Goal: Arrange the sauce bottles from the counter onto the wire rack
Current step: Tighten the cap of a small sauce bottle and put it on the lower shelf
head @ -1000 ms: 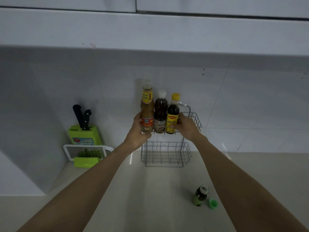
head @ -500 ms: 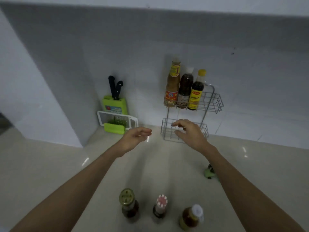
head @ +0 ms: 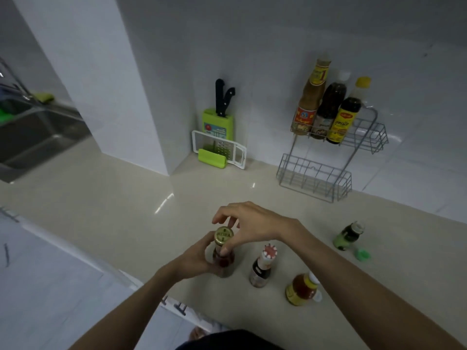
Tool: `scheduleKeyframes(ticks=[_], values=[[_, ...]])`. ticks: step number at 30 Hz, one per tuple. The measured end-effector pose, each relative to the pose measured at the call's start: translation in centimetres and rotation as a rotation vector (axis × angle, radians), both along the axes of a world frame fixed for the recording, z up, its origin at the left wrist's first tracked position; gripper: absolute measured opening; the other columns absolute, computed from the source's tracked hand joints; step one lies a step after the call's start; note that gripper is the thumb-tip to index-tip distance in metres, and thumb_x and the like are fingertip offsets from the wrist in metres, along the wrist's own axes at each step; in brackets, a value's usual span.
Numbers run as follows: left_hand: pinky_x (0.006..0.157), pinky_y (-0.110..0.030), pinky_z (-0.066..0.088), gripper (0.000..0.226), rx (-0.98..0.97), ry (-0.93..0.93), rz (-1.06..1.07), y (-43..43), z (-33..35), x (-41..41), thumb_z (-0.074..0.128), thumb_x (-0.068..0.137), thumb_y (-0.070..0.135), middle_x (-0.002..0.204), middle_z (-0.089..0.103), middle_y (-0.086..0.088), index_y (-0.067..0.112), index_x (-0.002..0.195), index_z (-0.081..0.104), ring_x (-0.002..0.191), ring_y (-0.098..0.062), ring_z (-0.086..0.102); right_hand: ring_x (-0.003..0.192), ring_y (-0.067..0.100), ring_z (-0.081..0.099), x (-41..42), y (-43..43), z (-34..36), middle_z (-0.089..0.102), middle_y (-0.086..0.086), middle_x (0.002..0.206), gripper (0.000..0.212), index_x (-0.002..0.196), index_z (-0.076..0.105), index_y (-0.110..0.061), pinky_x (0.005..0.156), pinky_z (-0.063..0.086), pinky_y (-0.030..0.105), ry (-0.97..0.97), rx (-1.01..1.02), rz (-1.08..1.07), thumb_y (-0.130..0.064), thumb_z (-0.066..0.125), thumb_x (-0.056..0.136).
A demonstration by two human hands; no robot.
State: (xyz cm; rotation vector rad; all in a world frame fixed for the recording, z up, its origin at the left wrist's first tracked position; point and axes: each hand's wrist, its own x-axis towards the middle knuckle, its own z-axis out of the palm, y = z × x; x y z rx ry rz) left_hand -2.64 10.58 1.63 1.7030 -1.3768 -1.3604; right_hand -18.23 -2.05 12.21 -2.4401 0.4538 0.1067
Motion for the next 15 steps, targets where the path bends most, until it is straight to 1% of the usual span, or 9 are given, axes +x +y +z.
scheduleKeyframes(ticks=[1, 2, 3, 4, 6, 8, 10, 12, 15], values=[[0.085, -0.013, 0.044, 0.070, -0.035, -0.018, 0.073, 0.1, -0.5, -0.9, 0.083, 0.070, 0.025, 0.125, 0.057, 0.015, 0.039, 0.128, 0.046, 0.111, 0.002, 0.053, 0.097, 0.007, 0.056, 0.4, 0.5, -0.1, 0.059, -0.008, 0.112, 0.058, 0.116, 0.057, -0.028, 0.082, 0.051, 0.027, -0.009, -0.051, 0.031, -0.050, 0.081, 0.068], [0.084, -0.018, 0.049, 0.058, -0.061, -0.037, 0.145, 0.2, -0.8, -1.6, 0.083, 0.069, 0.034, 0.117, 0.064, 0.012, 0.036, 0.120, 0.054, 0.106, -0.002, 0.059, 0.097, 0.009, 0.054, 0.7, 0.8, -0.3, 0.059, -0.006, 0.109, 0.054, 0.114, 0.059, -0.026, 0.082, 0.050, 0.029, -0.015, -0.099, 0.055, -0.049, 0.080, 0.069], [0.083, -0.025, 0.054, 0.047, -0.080, -0.049, 0.204, 0.2, -1.2, -2.3, 0.082, 0.069, 0.039, 0.107, 0.069, 0.008, 0.031, 0.111, 0.061, 0.099, -0.005, 0.064, 0.096, 0.011, 0.053, 0.9, 1.0, -0.5, 0.059, -0.005, 0.107, 0.050, 0.111, 0.060, -0.024, 0.082, 0.050, 0.031, -0.017, -0.138, 0.072, -0.047, 0.080, 0.071], [0.082, -0.032, 0.056, 0.040, -0.089, -0.056, 0.243, 0.1, -1.5, -2.7, 0.081, 0.070, 0.040, 0.100, 0.072, 0.004, 0.025, 0.104, 0.065, 0.093, -0.009, 0.067, 0.096, 0.012, 0.053, 1.0, 1.1, -0.6, 0.059, -0.004, 0.105, 0.047, 0.109, 0.061, -0.022, 0.082, 0.049, 0.032, -0.013, -0.162, 0.079, -0.045, 0.079, 0.072], [0.085, -0.042, 0.056, 0.032, -0.107, -0.041, 0.291, -0.2, -1.8, -3.1, 0.079, 0.074, 0.030, 0.097, 0.073, -0.003, 0.016, 0.100, 0.067, 0.091, -0.017, 0.069, 0.096, 0.013, 0.053, 1.0, 1.1, -0.7, 0.060, -0.002, 0.106, 0.044, 0.109, 0.063, -0.020, 0.082, 0.048, 0.030, -0.006, -0.168, 0.074, -0.040, 0.079, 0.074], [0.087, -0.047, 0.055, 0.029, -0.130, -0.029, 0.310, -0.7, -1.7, -3.2, 0.077, 0.076, 0.019, 0.098, 0.073, -0.008, 0.010, 0.101, 0.066, 0.091, -0.022, 0.069, 0.099, 0.015, 0.054, 0.8, 0.7, -0.5, 0.061, -0.001, 0.108, 0.042, 0.112, 0.064, -0.019, 0.082, 0.046, 0.028, -0.005, -0.167, 0.055, -0.036, 0.078, 0.077], [0.089, -0.046, 0.054, 0.026, -0.151, -0.031, 0.328, -1.7, -0.9, -3.2, 0.076, 0.076, 0.016, 0.096, 0.073, -0.008, 0.009, 0.099, 0.066, 0.090, -0.023, 0.069, 0.102, 0.014, 0.056, 0.4, -0.2, 0.3, 0.064, -0.001, 0.111, 0.042, 0.115, 0.064, -0.019, 0.085, 0.045, 0.026, -0.020, -0.159, 0.014, -0.034, 0.077, 0.078], [0.087, -0.042, 0.055, 0.025, -0.184, -0.027, 0.346, -3.2, 0.6, -3.3, 0.076, 0.077, 0.016, 0.093, 0.072, -0.010, 0.009, 0.098, 0.065, 0.089, -0.024, 0.068, 0.104, 0.010, 0.057, 0.0, -1.5, 1.7, 0.066, -0.003, 0.113, 0.042, 0.117, 0.065, -0.021, 0.087, 0.046, 0.024, -0.061, -0.122, -0.054, -0.034, 0.077, 0.079], [0.078, -0.036, 0.053, 0.019, -0.214, 0.020, 0.351, -5.8, 3.9, -3.3, 0.073, 0.076, 0.012, 0.083, 0.069, -0.010, 0.006, 0.091, 0.064, 0.078, -0.022, 0.065, 0.105, 0.008, 0.059, -0.7, -3.8, 5.1, 0.067, -0.008, 0.111, 0.040, 0.118, 0.066, -0.022, 0.092, 0.049, 0.027, -0.129, -0.067, -0.144, -0.029, 0.076, 0.080]])
